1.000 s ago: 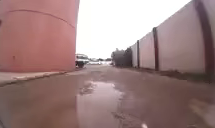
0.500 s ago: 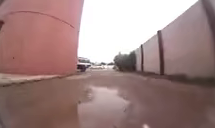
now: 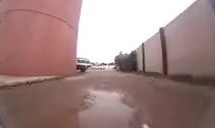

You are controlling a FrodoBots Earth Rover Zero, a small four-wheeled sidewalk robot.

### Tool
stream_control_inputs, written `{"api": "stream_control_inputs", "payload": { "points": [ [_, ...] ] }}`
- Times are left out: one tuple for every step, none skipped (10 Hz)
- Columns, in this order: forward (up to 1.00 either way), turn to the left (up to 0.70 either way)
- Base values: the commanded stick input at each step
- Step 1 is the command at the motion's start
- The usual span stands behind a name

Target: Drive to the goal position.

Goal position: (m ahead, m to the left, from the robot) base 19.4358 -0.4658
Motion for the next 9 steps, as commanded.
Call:
{"api": "stream_control_inputs", "payload": {
  "points": [
    [0.7, 0.0],
    [0.7, 0.0],
    [0.7, 0.0],
    [0.7, 0.0],
    [0.7, 0.0],
    [0.7, 0.0],
    [0.7, 0.0],
    [0.7, 0.0],
    [0.7, 0.0]
  ]
}}
